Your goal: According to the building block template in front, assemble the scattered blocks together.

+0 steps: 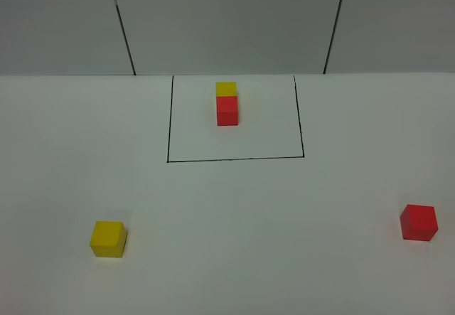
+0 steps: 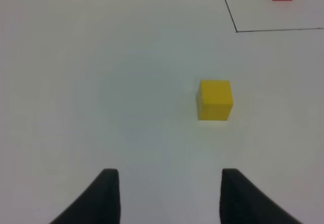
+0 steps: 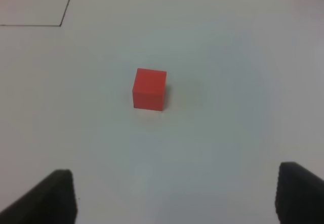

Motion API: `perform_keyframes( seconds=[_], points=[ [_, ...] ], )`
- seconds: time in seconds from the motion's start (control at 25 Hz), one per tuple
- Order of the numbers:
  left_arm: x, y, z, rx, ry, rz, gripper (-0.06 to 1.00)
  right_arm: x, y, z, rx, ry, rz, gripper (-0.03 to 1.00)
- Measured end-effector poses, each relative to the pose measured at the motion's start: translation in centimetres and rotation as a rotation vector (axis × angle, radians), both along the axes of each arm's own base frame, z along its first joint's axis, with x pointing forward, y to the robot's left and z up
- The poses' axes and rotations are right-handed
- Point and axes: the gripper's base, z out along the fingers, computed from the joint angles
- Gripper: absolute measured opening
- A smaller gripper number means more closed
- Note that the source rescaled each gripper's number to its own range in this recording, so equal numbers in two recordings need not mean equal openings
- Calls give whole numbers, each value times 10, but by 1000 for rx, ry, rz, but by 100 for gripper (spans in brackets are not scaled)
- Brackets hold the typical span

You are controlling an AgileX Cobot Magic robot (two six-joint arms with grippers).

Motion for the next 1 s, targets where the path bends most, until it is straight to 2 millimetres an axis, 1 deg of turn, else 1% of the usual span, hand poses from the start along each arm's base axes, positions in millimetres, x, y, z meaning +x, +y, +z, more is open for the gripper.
perform_keyframes(
  seconds=[1.0],
  points=[
    [0, 0, 0, 0, 0, 0, 2, 0, 0, 0, 0, 0, 0, 64]
  ],
)
